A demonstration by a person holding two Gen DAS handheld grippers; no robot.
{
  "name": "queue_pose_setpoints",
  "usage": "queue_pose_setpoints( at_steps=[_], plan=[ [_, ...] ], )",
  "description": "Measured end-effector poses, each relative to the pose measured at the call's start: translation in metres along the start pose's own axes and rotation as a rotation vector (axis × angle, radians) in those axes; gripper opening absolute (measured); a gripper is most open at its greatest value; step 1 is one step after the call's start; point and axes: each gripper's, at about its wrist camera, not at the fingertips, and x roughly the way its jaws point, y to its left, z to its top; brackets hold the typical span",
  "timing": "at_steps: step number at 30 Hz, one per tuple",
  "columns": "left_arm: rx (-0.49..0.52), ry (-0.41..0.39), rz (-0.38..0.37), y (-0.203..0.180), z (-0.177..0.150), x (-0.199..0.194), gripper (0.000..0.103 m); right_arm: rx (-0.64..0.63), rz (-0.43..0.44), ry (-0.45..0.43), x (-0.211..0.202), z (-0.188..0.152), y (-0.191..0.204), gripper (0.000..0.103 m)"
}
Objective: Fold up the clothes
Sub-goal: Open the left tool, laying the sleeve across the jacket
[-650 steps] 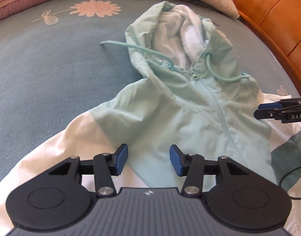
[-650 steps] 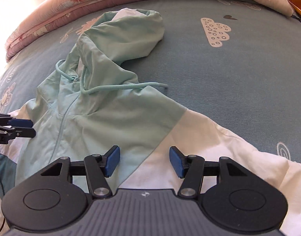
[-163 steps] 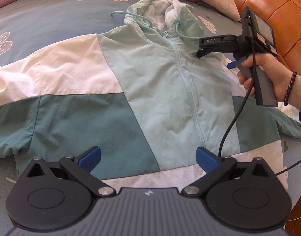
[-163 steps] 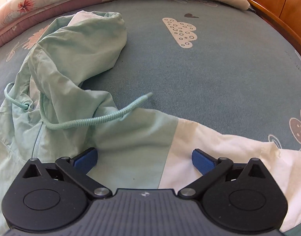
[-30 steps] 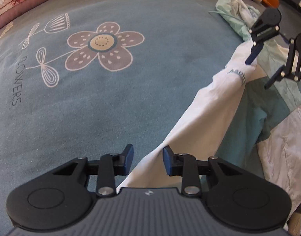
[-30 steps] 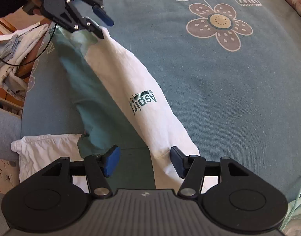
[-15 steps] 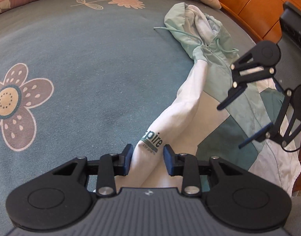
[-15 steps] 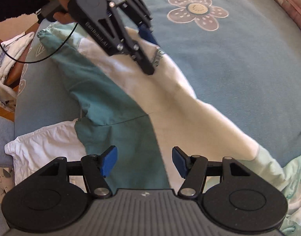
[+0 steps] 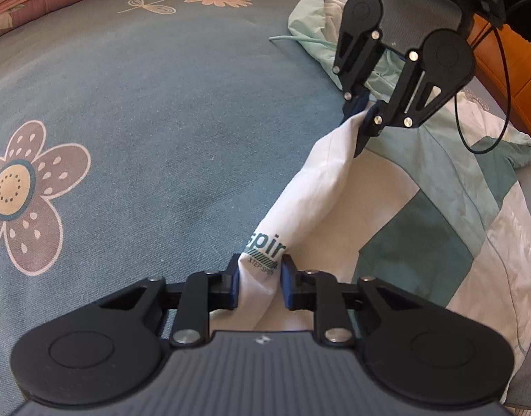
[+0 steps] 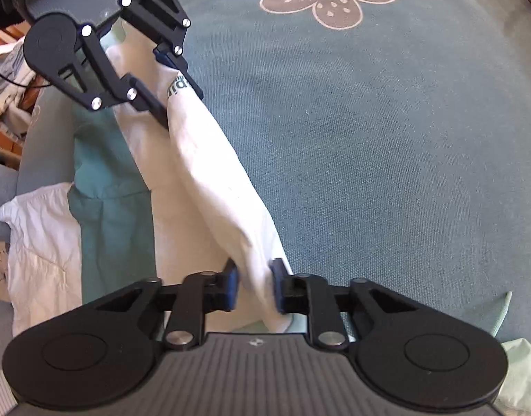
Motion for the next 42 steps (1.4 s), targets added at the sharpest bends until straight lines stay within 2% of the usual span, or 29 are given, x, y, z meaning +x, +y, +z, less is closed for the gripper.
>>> queue_pose_setpoints(
  at_steps=[3,5,6,7,8,12,14,15,17,19,23,25,28,30,34,38,42],
  plan=[
    [-0.058,-0.023,0.013,0.014,0.006,-0.003,0.013,0.116,-0.013,-0.082,-0.008,0.0,-0.019,0.006],
    [-0.101,-0.012,0.03,0.025,0.008,0.003,0.016,0.202,-0.068,-0.14,-0.005,-0.003,-0.033,0.007],
    [-0.118,-0.004,0.044,0.029,0.009,0.006,0.018,0.254,-0.103,-0.159,-0.002,-0.003,-0.04,0.008],
    [-0.134,-0.002,0.06,0.032,0.01,0.008,0.019,0.312,-0.133,-0.178,0.001,-0.003,-0.048,0.014],
    [-0.15,-0.006,0.072,0.035,0.01,0.008,0.022,0.364,-0.16,-0.209,0.001,-0.004,-0.053,0.014],
    [-0.212,-0.094,0.147,0.049,0.01,-0.013,0.018,0.497,-0.275,-0.382,-0.028,-0.012,-0.048,0.016],
    [-0.26,-0.142,0.122,0.055,0.01,-0.029,0.018,0.536,-0.299,-0.449,-0.047,-0.019,-0.037,0.021],
    [-0.274,-0.159,0.1,0.054,0.01,-0.034,0.02,0.567,-0.308,-0.47,-0.053,-0.023,-0.029,0.028],
    [-0.268,-0.164,0.023,0.041,0.01,-0.035,0.021,0.635,-0.319,-0.479,-0.057,-0.035,-0.012,0.033],
    [-0.251,-0.162,-0.049,0.025,0.01,-0.035,0.024,0.705,-0.354,-0.431,-0.047,-0.048,0.003,0.035],
    [-0.15,-0.1,-0.108,-0.009,0.008,-0.005,0.025,0.855,-0.419,-0.37,-0.01,-0.067,0.017,0.035],
    [-0.131,-0.072,-0.094,-0.018,0.006,0.01,0.027,0.93,-0.456,-0.381,0.006,-0.076,0.015,0.035],
    [-0.142,-0.053,-0.027,-0.016,-0.001,0.021,0.026,1.007,-0.481,-0.421,0.023,-0.083,-0.003,0.035],
    [-0.166,-0.059,0.005,-0.009,-0.006,0.023,0.029,1.018,-0.499,-0.449,0.026,-0.08,-0.013,0.036],
    [-0.187,-0.051,0.082,0.003,0.0,0.016,0.028,0.987,-0.536,-0.426,0.021,-0.068,-0.02,0.037],
    [-0.201,-0.071,0.105,-0.002,-0.005,-0.008,0.028,0.978,-0.493,-0.455,0.003,-0.066,-0.001,0.044],
    [-0.196,-0.078,0.061,-0.024,-0.029,-0.034,0.031,0.951,-0.414,-0.46,-0.006,-0.058,0.04,0.046]
  ],
)
